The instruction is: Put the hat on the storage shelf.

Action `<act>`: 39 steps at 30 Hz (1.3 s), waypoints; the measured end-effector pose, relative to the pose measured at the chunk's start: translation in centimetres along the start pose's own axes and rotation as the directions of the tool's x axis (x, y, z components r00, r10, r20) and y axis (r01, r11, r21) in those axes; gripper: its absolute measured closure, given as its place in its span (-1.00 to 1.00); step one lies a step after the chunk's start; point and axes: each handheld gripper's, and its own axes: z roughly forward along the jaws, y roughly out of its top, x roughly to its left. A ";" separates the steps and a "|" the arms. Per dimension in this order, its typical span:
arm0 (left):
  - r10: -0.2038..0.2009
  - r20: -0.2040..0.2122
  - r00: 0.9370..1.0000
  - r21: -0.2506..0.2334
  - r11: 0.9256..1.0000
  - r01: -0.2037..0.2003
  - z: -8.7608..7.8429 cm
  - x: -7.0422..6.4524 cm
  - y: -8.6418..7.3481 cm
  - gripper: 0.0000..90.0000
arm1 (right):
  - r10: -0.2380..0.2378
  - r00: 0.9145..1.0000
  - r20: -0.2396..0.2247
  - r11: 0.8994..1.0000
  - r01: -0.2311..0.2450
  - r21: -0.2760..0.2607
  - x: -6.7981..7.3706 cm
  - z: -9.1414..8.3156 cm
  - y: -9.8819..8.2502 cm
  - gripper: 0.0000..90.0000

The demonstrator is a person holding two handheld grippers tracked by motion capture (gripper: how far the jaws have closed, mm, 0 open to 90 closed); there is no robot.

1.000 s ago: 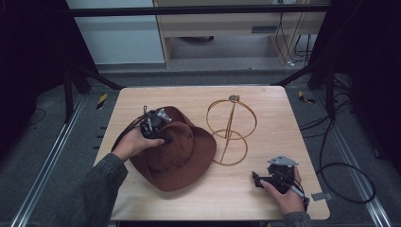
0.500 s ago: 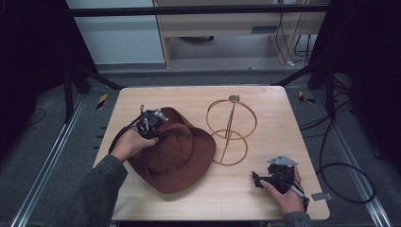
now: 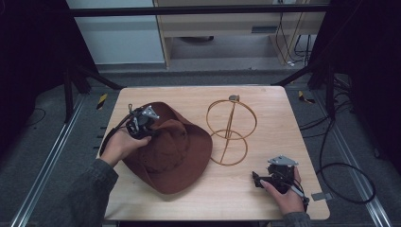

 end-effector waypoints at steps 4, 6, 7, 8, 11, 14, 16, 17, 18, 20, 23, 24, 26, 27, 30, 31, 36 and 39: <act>-0.011 -0.017 1.000 -0.026 1.000 0.011 -1.5 0.2 -0.5 0.97 | 0.000 1.000 0.000 1.000 0.000 0.000 0.0 0.0 0.0 -0.99; -0.025 -0.014 1.000 -0.045 0.999 0.024 -2.2 0.3 -0.7 0.97 | -0.001 1.000 0.000 1.000 0.001 0.000 0.0 0.0 0.0 -0.99; -0.022 -0.019 1.000 -0.046 0.999 0.021 -2.6 0.3 -0.9 0.97 | 0.000 1.000 0.000 1.000 0.000 0.000 0.0 0.0 0.0 -0.99; -0.023 -0.024 0.999 -0.049 0.999 0.021 -3.0 0.4 -1.0 0.97 | 0.000 1.000 0.000 1.000 0.000 0.000 0.0 0.0 0.0 -0.99; -0.028 -0.031 0.999 -0.061 0.998 0.026 -4.0 0.5 -1.3 0.97 | 0.000 1.000 0.000 1.000 0.000 0.000 0.0 0.0 0.0 -0.99; -0.033 -0.040 0.999 -0.082 0.996 0.030 -5.0 0.5 -1.5 0.97 | 0.000 1.000 0.000 1.000 0.000 0.000 0.0 0.0 0.0 -0.99; -0.036 -0.044 0.998 -0.093 0.995 0.031 -5.7 0.4 -1.5 0.97 | -0.002 1.000 -0.002 1.000 0.002 -0.003 -0.1 0.0 0.0 -0.99; -0.038 -0.047 0.998 -0.098 0.995 0.033 -5.9 0.4 -1.5 0.97 | -0.001 1.000 -0.001 1.000 0.001 -0.001 -0.1 0.0 0.0 -0.99; -0.034 -0.047 0.998 -0.101 0.994 0.029 -6.2 0.4 -1.5 0.97 | -0.002 1.000 -0.001 1.000 0.002 -0.001 -0.1 0.0 0.0 -0.99; -0.030 -0.050 0.998 -0.108 0.994 0.025 -6.8 0.3 -1.5 0.97 | -0.003 1.000 -0.002 1.000 0.003 -0.003 -0.1 0.0 0.0 -0.99; -0.028 -0.046 0.999 -0.120 0.992 0.022 -7.8 0.3 -1.6 0.97 | -0.002 1.000 -0.001 1.000 0.002 -0.001 -0.1 0.0 0.0 -0.99; -0.029 -0.047 0.998 -0.125 0.992 0.023 -8.2 0.3 -1.6 0.97 | -0.001 1.000 0.000 1.000 0.001 0.000 -0.1 0.0 0.0 -0.99; -0.029 -0.043 0.999 -0.132 0.991 0.023 -8.8 0.3 -1.7 0.97 | -0.001 1.000 0.001 1.000 0.001 0.000 -0.1 0.0 0.0 -0.99; -0.021 -0.048 0.999 -0.131 0.991 0.014 -9.2 0.3 -1.7 0.97 | -0.001 1.000 0.001 1.000 0.001 0.001 -0.1 0.0 0.0 -0.99; -0.018 -0.058 0.998 -0.147 0.989 0.009 -10.4 0.2 -1.6 0.97 | -0.001 1.000 0.002 1.000 0.001 0.001 -0.1 0.0 0.0 -0.99; -0.019 -0.058 0.998 -0.155 0.988 0.010 -10.9 0.2 -1.6 0.97 | -0.001 1.000 0.001 1.000 0.001 0.001 -0.1 0.0 0.0 -0.99; -0.006 -0.074 0.997 -0.188 0.982 -0.008 -13.5 0.2 -1.4 0.97 | -0.001 1.000 0.002 1.000 0.001 0.001 -0.1 0.0 0.0 -0.99; -0.003 -0.081 0.997 -0.210 0.978 -0.014 -15.0 0.1 -1.1 0.97 | -0.001 1.000 0.001 1.000 0.001 0.001 -0.1 0.0 0.0 -0.99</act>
